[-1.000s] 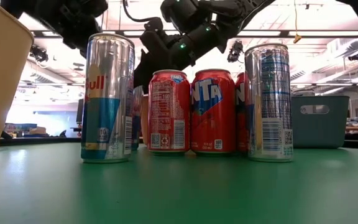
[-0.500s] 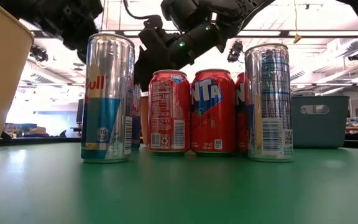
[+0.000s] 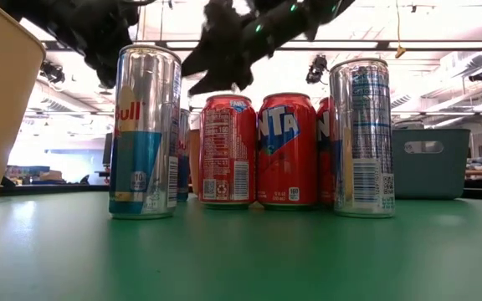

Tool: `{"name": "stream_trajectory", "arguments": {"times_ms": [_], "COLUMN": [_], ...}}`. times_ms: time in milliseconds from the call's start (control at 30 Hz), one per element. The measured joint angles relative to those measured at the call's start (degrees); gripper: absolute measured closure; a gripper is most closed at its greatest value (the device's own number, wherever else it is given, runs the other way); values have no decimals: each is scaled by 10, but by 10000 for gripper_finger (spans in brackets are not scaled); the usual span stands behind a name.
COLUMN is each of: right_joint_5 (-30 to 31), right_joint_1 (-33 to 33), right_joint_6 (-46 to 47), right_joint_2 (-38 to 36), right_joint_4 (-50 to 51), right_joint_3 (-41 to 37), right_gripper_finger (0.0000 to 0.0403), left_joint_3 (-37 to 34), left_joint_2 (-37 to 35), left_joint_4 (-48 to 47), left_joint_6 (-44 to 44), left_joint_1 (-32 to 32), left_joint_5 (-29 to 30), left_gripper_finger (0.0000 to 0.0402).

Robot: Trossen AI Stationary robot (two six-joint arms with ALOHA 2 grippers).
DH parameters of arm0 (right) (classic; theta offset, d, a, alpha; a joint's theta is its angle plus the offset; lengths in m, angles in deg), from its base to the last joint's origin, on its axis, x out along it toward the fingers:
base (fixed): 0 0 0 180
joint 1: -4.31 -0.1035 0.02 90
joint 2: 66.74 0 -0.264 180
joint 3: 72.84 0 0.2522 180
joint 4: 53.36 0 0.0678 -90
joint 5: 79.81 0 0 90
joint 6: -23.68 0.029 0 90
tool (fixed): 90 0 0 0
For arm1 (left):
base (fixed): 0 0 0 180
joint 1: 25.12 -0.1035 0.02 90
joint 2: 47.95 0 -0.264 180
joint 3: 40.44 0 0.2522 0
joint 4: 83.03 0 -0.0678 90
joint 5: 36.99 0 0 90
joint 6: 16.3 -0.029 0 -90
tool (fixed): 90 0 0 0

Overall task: Sort soda cans
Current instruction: Put the blue soda can into the orange bin

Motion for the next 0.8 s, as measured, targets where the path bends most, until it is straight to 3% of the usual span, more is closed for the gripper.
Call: {"name": "stream_trajectory", "arguments": {"times_ms": [133, 267, 800], "right_joint_5": [8, 31, 42], "right_joint_1": [-2, -7, -14], "right_joint_6": [-14, -20, -26], "right_joint_2": [-48, -74, -76], "right_joint_4": [45, 77, 94], "right_joint_3": [0, 0, 0], "right_gripper_finger": [62, 63, 71], "left_joint_3": [0, 0, 0], "left_joint_2": [6, 27, 135], "left_joint_4": [-13, -8, 56], "left_joint_6": [4, 23, 45], "left_joint_1": [-6, -20, -45], "left_joint_5": [8, -22, -49], "left_gripper_finger": [118, 103, 101]}}
